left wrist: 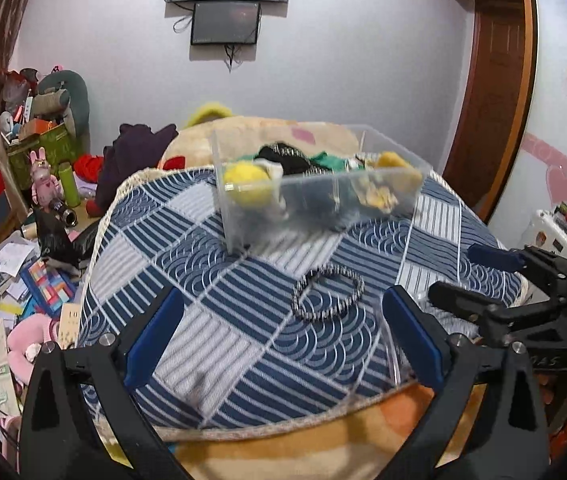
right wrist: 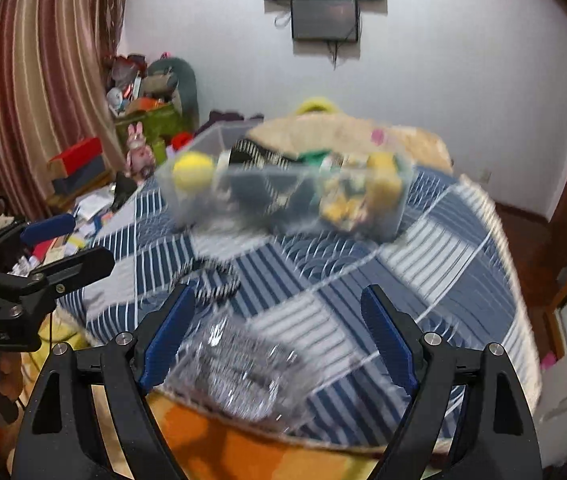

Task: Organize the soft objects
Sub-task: 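Grasp the bagged grey knitting with the right tool while the left grasps the bracelet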

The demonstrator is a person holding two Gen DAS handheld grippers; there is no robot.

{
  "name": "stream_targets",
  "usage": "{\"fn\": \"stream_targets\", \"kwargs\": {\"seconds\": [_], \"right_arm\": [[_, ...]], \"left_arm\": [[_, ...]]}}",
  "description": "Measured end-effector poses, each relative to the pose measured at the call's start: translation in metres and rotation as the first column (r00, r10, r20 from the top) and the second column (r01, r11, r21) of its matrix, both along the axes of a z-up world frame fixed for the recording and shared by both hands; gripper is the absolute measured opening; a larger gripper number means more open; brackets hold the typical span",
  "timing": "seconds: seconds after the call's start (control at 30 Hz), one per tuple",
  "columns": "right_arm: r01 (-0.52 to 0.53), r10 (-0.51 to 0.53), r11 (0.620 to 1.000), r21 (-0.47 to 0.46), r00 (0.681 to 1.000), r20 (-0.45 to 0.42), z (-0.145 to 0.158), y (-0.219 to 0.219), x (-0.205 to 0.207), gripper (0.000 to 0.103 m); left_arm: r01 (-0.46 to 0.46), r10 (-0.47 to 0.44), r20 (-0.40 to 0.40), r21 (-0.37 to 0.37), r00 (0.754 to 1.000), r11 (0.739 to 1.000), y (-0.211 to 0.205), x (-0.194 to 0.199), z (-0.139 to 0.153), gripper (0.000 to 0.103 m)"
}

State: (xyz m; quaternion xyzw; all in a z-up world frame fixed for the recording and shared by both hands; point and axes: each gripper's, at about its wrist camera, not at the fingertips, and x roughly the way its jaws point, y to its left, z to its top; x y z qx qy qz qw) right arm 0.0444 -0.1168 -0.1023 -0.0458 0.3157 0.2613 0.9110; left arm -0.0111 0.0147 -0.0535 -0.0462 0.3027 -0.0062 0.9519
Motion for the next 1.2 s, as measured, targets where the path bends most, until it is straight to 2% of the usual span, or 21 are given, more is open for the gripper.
{"fn": "stream_targets", "kwargs": {"seconds": [0.27,0.33,0.37,0.4,0.5,0.57,0.63,0.77,0.9,1.1,1.2], "right_arm": [[-0.041,0.037,0.998,-0.041,0.995,-0.098,-0.039,0.01,-0.006,0.082],[-0.043,0.039,0.998,-0.049,0.996,-0.08,-0.042,0.01,-0.008,0.073],[-0.044,0.04,0.997,-0.057,0.997,-0.066,-0.042,0.01,-0.01,0.06],[-0.054,0.05,0.997,-0.051,0.996,-0.067,-0.041,0.01,-0.01,0.051],[-0.056,0.055,0.998,-0.022,0.996,-0.066,-0.038,0.007,-0.009,0.039],[-0.037,0.037,0.999,-0.008,0.998,-0.053,-0.035,0.002,-0.007,0.035],[-0.013,0.013,1.0,0.0,0.999,-0.034,-0.03,-0.004,-0.005,0.033],[0.036,-0.036,0.999,0.018,0.999,-0.004,-0.018,-0.017,0.005,0.032],[0.07,-0.07,0.996,0.049,0.998,0.005,-0.01,-0.029,0.014,0.032],[0.071,-0.071,0.996,0.052,0.997,-0.002,-0.014,-0.029,0.016,0.032],[0.066,-0.066,0.997,0.051,0.998,-0.003,-0.014,-0.027,0.017,0.032]], "left_arm": [[0.007,-0.009,-0.067,-0.029,0.998,1.0,-0.001,-0.001,-0.022,0.101],[0.024,-0.029,-0.087,-0.058,0.996,0.998,-0.001,0.005,-0.028,0.101],[0.024,-0.03,-0.089,-0.061,0.996,0.998,-0.001,0.006,-0.029,0.101],[0.023,-0.029,-0.092,-0.058,0.995,0.998,-0.001,0.008,-0.031,0.101],[0.035,-0.04,-0.091,-0.048,0.995,0.998,-0.006,0.016,-0.034,0.101],[0.044,-0.047,-0.085,-0.04,0.995,0.998,-0.01,0.023,-0.035,0.099],[0.059,-0.063,-0.092,-0.045,0.994,0.997,-0.014,0.031,-0.036,0.087],[0.08,-0.085,-0.123,-0.047,0.989,0.996,-0.021,0.052,-0.043,0.074],[0.088,-0.097,-0.158,-0.062,0.983,0.994,-0.022,0.069,-0.054,0.056],[0.037,-0.044,-0.129,-0.056,0.991,0.998,-0.014,0.066,-0.056,0.027],[0.033,-0.043,-0.124,-0.082,0.991,0.996,-0.009,0.063,-0.055,0.018]]}}
